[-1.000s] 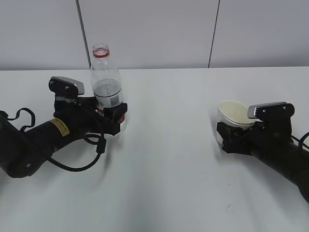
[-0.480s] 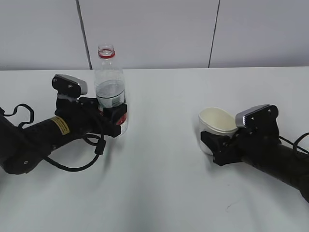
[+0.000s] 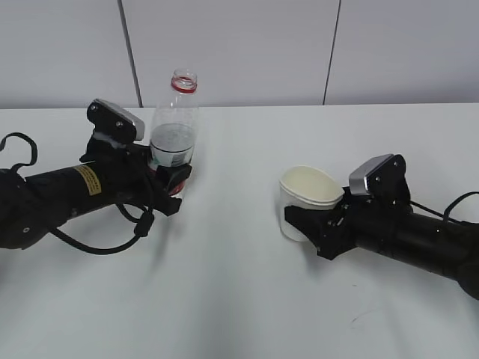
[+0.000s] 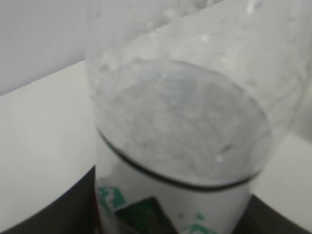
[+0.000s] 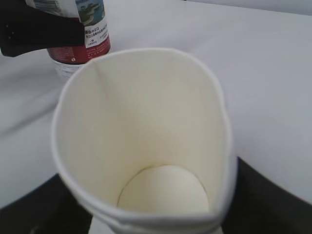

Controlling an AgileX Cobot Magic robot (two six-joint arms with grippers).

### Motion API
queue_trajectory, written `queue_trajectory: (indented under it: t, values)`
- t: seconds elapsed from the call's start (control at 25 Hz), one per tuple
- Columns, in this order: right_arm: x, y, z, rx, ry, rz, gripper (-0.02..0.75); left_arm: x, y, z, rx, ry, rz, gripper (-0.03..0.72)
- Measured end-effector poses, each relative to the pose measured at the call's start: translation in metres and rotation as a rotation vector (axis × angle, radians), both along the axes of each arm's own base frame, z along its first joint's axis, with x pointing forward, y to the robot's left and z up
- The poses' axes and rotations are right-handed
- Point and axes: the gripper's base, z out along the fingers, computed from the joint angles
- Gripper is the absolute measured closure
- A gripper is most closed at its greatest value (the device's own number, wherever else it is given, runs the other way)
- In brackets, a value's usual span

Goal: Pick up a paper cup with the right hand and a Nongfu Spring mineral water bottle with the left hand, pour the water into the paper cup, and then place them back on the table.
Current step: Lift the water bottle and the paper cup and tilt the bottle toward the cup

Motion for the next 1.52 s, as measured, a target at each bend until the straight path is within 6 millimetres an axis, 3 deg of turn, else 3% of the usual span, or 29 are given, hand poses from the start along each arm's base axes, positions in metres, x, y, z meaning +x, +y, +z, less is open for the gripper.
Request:
queue_trajectory:
  t: [0.4, 0.84, 1.52]
  values:
    - [0.010, 0.008, 0.004, 0.008, 0.033, 0.075, 0.231, -0.006, 0.007, 0.027, 0.215, -0.057, -0.036, 0.312]
    - [0.024, 0.045, 0.013, -0.008, 0.047, 0.189, 0.231, -0.011, 0.014, 0.045, 0.382, -0.110, -0.060, 0.312]
    - [0.051, 0.062, 0.035, 0.017, 0.102, 0.323, 0.231, -0.011, 0.017, 0.048, 0.580, -0.235, -0.131, 0.312]
